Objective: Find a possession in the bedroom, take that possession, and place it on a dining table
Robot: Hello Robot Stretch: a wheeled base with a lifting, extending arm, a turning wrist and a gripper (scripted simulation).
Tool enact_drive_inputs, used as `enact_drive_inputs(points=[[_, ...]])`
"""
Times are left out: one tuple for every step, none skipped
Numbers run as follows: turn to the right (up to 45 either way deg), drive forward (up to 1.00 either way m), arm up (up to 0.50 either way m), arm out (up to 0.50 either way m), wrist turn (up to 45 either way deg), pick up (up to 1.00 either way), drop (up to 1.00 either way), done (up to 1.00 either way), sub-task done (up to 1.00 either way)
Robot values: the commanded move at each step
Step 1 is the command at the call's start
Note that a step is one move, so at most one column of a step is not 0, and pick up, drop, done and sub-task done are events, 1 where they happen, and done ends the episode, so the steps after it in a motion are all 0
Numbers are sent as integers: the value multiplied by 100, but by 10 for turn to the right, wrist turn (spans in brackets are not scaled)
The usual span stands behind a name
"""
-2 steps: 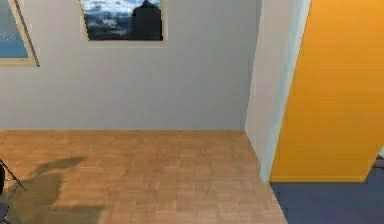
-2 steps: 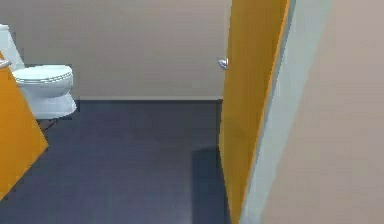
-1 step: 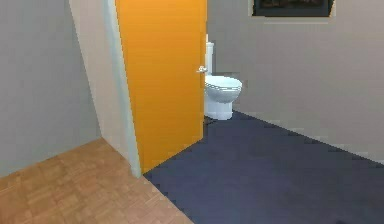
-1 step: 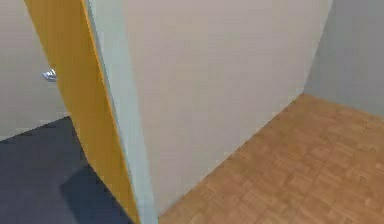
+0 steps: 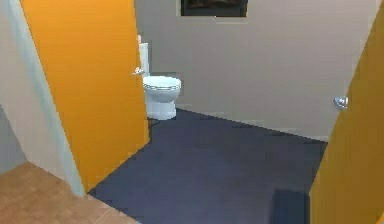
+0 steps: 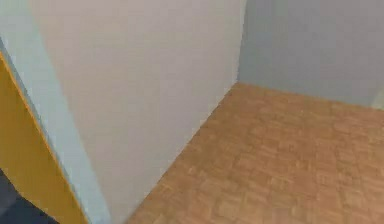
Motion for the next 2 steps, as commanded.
enact_drive_inputs(points=[[0, 50, 0, 0, 0, 0, 0, 0, 0], [270, 0, 0, 0, 0, 0, 0, 0, 0]])
